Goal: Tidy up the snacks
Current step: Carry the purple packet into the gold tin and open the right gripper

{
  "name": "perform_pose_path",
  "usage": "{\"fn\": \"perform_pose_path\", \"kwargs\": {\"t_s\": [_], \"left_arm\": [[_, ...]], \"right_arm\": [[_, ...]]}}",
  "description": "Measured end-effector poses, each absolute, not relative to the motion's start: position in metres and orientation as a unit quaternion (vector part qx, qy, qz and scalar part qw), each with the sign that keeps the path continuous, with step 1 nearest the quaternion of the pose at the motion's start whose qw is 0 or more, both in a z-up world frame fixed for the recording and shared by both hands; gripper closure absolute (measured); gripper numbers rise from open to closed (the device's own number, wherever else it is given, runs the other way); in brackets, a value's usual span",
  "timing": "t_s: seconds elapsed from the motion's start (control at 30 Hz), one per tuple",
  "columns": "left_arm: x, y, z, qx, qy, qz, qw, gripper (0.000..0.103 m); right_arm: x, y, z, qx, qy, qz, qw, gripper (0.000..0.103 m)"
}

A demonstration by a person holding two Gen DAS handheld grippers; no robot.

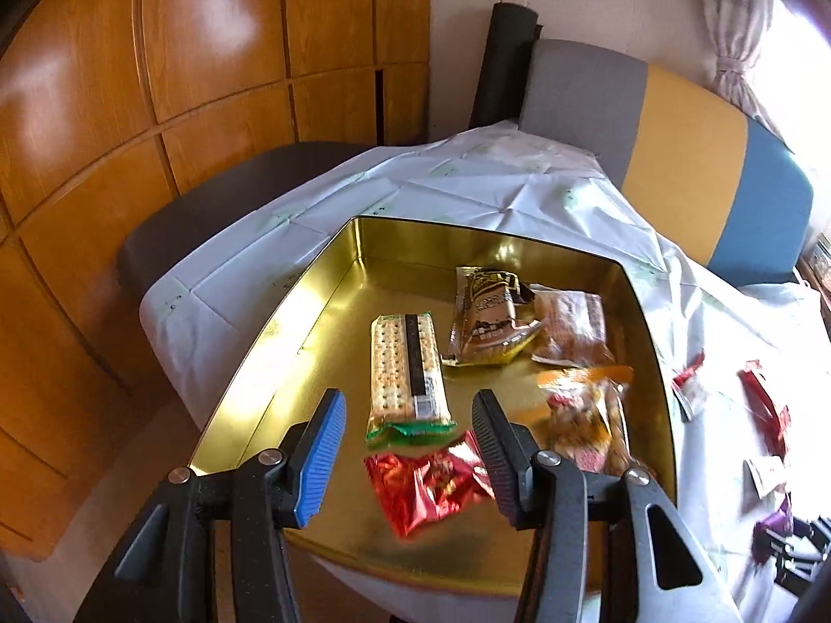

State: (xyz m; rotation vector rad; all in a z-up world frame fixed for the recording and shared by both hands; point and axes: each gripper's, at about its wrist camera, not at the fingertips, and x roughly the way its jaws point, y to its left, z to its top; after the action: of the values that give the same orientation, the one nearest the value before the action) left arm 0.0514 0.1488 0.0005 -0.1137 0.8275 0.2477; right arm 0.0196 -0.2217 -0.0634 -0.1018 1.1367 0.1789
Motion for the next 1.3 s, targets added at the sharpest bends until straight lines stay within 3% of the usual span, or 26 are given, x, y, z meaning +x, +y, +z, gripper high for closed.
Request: {"fn": "perform_pose_path", "kwargs": {"t_s": [0.63, 1.3], "left_arm": [[0.015, 0.153, -0.004, -0.052, 0.396, 0.114, 0.909, 0.052], [0.002, 0.187, -0.008, -0.092, 0.389, 0.144, 0.905, 0.052]], "right_arm": [[0.024, -0.19, -0.039, -0.037, 0.51, 0.104, 0.853, 0.055], [0.057, -0.001, 0.009, -0.077, 0.45, 0.281, 0.844, 0.055]]}}
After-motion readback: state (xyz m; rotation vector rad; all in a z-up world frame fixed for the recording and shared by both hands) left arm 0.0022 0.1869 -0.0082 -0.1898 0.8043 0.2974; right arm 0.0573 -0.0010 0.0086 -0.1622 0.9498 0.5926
